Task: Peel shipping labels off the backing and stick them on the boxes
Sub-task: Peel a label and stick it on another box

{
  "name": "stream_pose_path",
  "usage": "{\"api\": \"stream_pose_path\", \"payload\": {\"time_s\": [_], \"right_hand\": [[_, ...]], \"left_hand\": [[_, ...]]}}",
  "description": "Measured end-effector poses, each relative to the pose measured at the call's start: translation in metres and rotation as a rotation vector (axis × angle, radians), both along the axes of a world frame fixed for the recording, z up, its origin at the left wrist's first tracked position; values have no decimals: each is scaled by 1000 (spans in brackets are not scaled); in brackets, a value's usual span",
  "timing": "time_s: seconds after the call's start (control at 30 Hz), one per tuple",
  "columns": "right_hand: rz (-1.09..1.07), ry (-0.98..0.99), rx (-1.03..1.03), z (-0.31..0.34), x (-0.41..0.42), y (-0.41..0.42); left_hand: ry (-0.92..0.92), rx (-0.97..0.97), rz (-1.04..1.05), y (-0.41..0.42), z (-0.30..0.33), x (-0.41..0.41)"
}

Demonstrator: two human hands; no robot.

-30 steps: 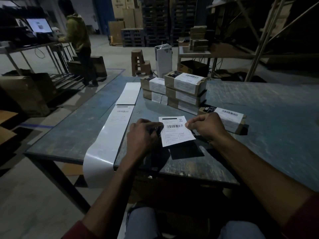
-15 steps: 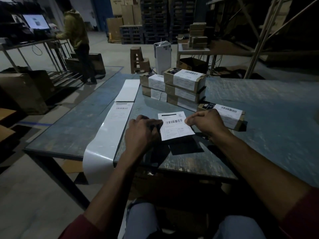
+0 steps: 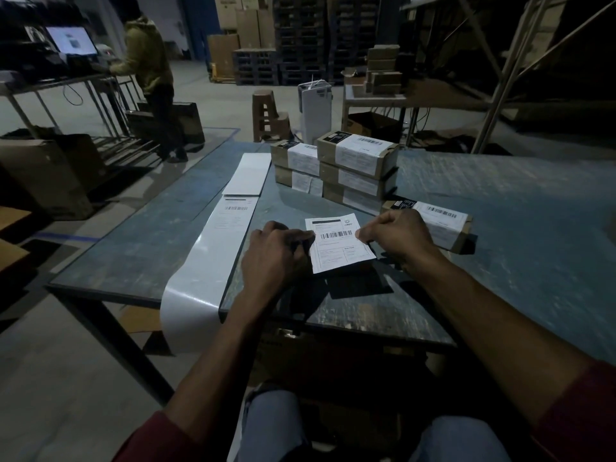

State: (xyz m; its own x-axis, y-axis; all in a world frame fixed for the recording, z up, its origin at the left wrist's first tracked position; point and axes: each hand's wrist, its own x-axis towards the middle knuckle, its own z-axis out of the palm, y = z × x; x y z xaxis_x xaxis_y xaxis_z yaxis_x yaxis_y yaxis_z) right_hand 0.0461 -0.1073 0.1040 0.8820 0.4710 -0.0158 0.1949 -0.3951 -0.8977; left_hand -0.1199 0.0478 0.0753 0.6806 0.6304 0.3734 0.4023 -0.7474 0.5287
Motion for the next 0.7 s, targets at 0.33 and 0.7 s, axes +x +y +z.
{"api": "stream_pose_path", "payload": {"time_s": [0.33, 0.7], "right_hand": [[-27, -23, -36, 3, -3, 1], [-49, -80, -53, 2, -8, 0]], "left_hand": [[-7, 4, -18, -1, 1, -1], [-1, -16, -25, -2, 3, -3]]}}
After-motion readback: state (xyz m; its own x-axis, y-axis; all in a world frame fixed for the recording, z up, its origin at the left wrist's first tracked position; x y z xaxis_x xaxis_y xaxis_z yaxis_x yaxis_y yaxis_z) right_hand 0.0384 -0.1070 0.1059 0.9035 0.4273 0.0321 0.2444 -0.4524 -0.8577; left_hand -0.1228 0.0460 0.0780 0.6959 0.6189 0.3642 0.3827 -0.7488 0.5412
